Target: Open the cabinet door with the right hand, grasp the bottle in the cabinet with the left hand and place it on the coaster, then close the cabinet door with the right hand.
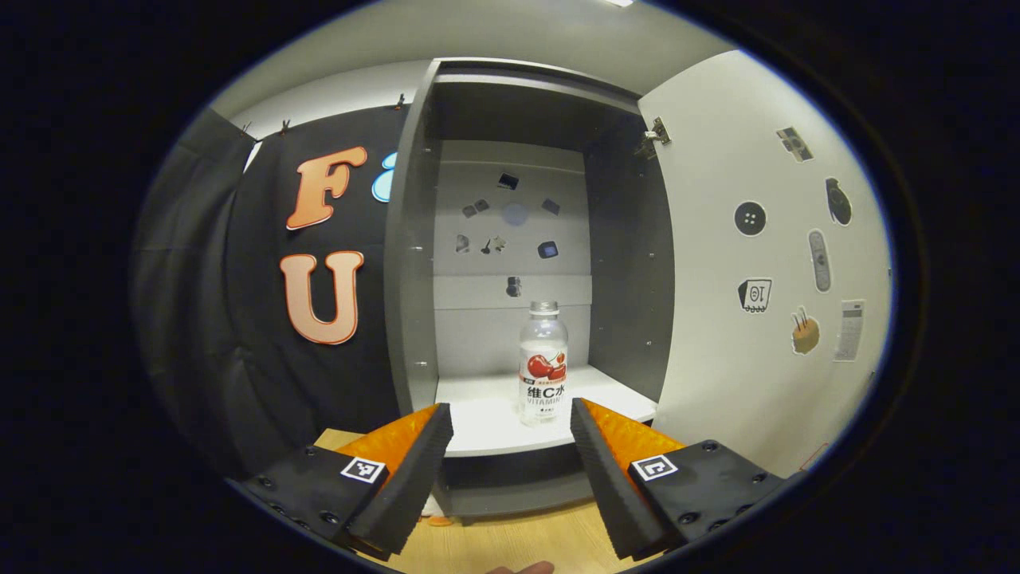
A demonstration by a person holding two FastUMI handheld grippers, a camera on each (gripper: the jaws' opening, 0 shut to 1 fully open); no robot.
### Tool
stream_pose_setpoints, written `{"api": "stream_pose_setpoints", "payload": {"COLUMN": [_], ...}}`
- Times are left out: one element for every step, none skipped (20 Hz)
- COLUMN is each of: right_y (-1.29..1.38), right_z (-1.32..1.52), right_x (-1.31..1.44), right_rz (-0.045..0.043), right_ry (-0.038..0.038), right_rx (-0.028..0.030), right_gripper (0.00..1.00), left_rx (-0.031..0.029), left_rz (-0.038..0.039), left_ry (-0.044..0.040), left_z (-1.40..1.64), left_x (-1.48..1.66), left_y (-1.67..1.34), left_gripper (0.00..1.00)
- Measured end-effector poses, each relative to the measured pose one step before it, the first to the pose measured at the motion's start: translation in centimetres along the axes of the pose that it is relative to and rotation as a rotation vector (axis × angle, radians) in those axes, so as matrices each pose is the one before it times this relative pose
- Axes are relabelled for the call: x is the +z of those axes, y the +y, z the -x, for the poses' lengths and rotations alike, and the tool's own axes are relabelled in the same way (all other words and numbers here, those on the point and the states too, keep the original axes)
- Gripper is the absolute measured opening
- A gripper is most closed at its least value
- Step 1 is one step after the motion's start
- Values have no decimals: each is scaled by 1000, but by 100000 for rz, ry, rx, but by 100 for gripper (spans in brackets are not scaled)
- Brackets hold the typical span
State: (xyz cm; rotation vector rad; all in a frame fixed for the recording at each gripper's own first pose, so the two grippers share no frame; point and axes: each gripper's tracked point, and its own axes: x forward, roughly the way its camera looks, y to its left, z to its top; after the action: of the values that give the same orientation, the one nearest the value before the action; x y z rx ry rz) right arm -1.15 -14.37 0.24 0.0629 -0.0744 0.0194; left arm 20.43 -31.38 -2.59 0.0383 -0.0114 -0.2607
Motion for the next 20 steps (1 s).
{"api": "stream_pose_setpoints", "payload": {"right_y": [-148, -162, -122, -78, -77, -134, -382, -486, -311, -406, -195, -188, -87, -163, -129, -150, -174, -76, -122, -105], "right_z": [-683, -468, -478, -579, -295, -236, -300, -273, -158, -113, -49, -182, -130, -210, -96, -161, -33, -61, -8, 99], "right_x": [-648, -436, -436, -170, -101, -193, -304, -219, -247, -232, -187, -118, -125, -171, -208, -174, -278, -212, -173, -113], "right_rz": [-1358, -1446, -1206, -874, -778, -792, -219, 529, 1131, 1271, 845, 408, 97, -196, -146, 123, 444, 528, 846, 830], "right_ry": [1467, 1517, 1236, 368, 52, 552, 989, 1071, 1210, 1072, 810, 576, 664, 741, 818, 764, 1080, 854, 703, 376], "right_rx": [-1218, -1289, -977, -731, -492, -1046, -1874, -2076, -1921, -1899, -1284, -1076, -937, -833, -777, -745, -841, -558, -714, -276], "right_gripper": [54, 58, 59, 61, 62, 64, 65, 66, 66, 67, 67, 67, 63, 67, 67, 63, 67, 67, 67, 67], "left_rx": [-1328, -1065, -239, -876, -1082, -1055, -975, -61, -339, -497, 230, 187, 186, 41, -12, 376, -101, -43, 69, 806], "left_rz": [-369, -761, -903, -178, 326, 589, 853, 655, 882, 785, 203, -21, 28, 108, -66, 123, 41, -85, -541, -430], "left_ry": [-558, -498, -394, -689, -375, 514, 381, 528, 184, 225, 421, 219, 247, 171, 371, 58, 257, -69, 212, 63], "left_z": [-1663, -1480, -1495, -1411, -1261, -1201, -1080, -1023, -1033, -932, -798, -870, -834, -716, -632, -548, -487, -407, -280, 43], "left_x": [75, 88, -11, 5, -106, -331, -264, -305, -252, -160, -248, -154, -198, -96, -132, -76, -96, 25, -151, -36], "left_y": [-404, -348, -201, -324, -452, -342, -308, -61, -2, -161, 120, 95, -51, -15, -4, 42, -71, -60, -11, 205], "left_gripper": [98, 97, 95, 95, 95, 95, 96, 95, 95, 97, 97, 95, 95, 95, 95, 97, 95, 95, 95, 97]}}
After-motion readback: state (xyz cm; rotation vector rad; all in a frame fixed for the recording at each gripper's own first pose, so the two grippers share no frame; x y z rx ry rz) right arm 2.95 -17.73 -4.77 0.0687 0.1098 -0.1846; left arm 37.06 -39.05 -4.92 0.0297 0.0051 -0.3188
